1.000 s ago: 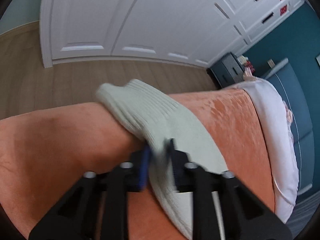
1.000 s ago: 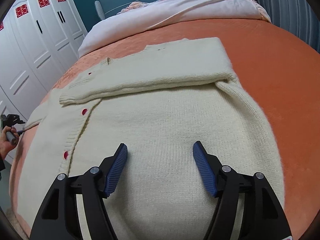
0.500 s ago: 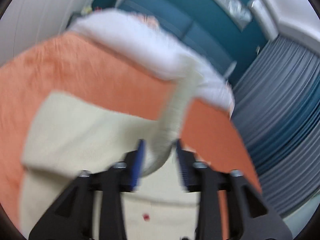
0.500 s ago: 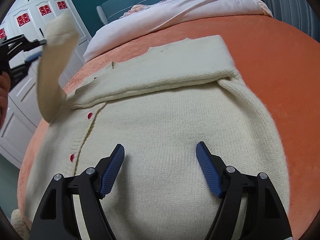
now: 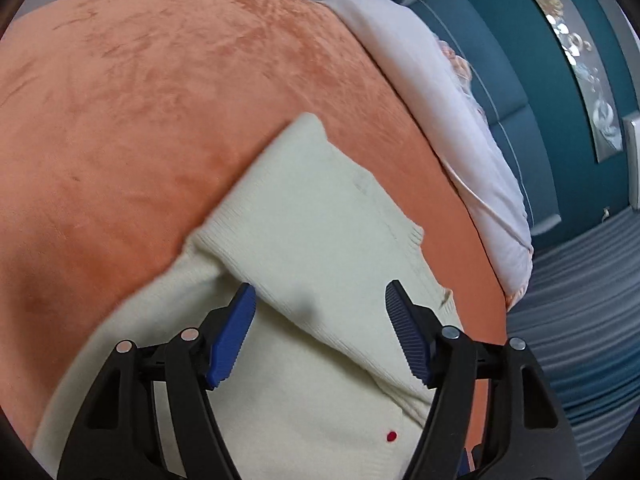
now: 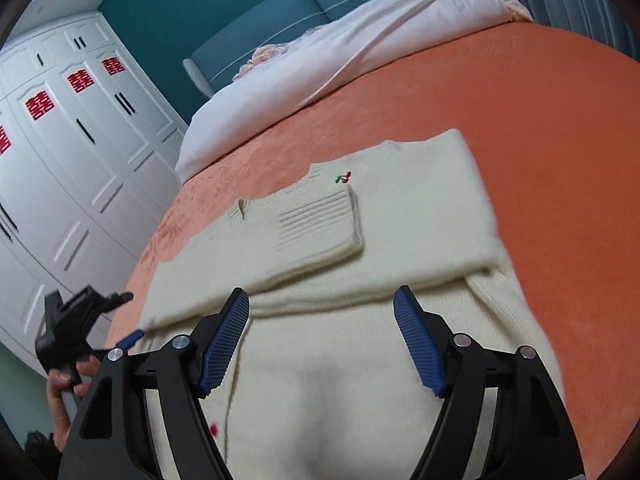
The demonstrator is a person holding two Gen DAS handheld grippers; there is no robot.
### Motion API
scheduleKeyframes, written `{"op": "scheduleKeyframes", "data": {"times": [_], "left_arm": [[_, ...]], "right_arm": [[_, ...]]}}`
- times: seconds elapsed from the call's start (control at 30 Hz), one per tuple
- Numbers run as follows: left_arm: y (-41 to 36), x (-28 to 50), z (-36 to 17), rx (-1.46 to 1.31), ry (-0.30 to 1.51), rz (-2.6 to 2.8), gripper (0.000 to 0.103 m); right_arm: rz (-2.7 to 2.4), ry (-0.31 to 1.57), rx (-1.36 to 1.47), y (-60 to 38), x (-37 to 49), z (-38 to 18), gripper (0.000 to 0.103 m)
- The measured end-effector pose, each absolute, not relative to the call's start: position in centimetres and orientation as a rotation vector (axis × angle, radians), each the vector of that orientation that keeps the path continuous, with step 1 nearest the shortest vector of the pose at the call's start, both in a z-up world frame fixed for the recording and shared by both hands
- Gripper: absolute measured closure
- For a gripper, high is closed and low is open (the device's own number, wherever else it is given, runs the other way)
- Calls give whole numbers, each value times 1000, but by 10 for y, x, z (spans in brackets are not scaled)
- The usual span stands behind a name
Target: Fold small clothes
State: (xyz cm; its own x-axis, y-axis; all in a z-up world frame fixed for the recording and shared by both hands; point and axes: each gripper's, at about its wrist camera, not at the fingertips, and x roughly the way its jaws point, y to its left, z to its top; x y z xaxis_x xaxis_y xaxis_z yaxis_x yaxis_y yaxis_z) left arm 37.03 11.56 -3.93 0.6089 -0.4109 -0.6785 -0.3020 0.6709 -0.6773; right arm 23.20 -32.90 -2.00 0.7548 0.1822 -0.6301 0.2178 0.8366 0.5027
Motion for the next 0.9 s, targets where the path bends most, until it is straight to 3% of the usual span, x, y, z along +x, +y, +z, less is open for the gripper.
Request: {"op": "scheduleKeyframes", "data": {"times": [0.07, 0.13, 0.17, 0.2, 0.23, 0.27, 0.47, 0.53, 0.63, 0.8, 0.9], "left_arm": [[126, 376, -54, -926, 975, -52, 40], [128, 378, -65, -969, 1000, -34, 51], [131, 378, -69, -983, 998, -22, 65], [133, 377, -70, -997, 992, -21, 90], [134, 378, -68, -1016, 978, -34, 95], [140, 376, -61, -1031, 943, -42, 95], [139, 382, -33, -921, 826, -98, 95], [129, 386, -56, -839, 900, -73, 94], [121, 378, -80, -794, 923, -57, 94], [122, 378, -77, -773, 920, -67, 94], [117, 375, -75, -717, 899, -68, 94]], "right_arm": [[-43, 753, 625, -335, 264, -28, 30], [-88, 832, 649, -336, 293, -45, 30], [-96, 875, 675, -336, 304, -54, 37], [-109, 889, 685, -332, 309, -62, 56], [-107, 890, 675, -327, 315, -62, 73], [-73, 902, 663, -321, 321, -59, 92], [53, 556, 608, -313, 293, 36, 94], [0, 595, 565, -320, 289, 16, 95], [-89, 901, 572, -333, 306, -80, 95], [-41, 730, 595, -330, 283, -47, 95], [-54, 870, 531, -327, 297, -80, 95]]}}
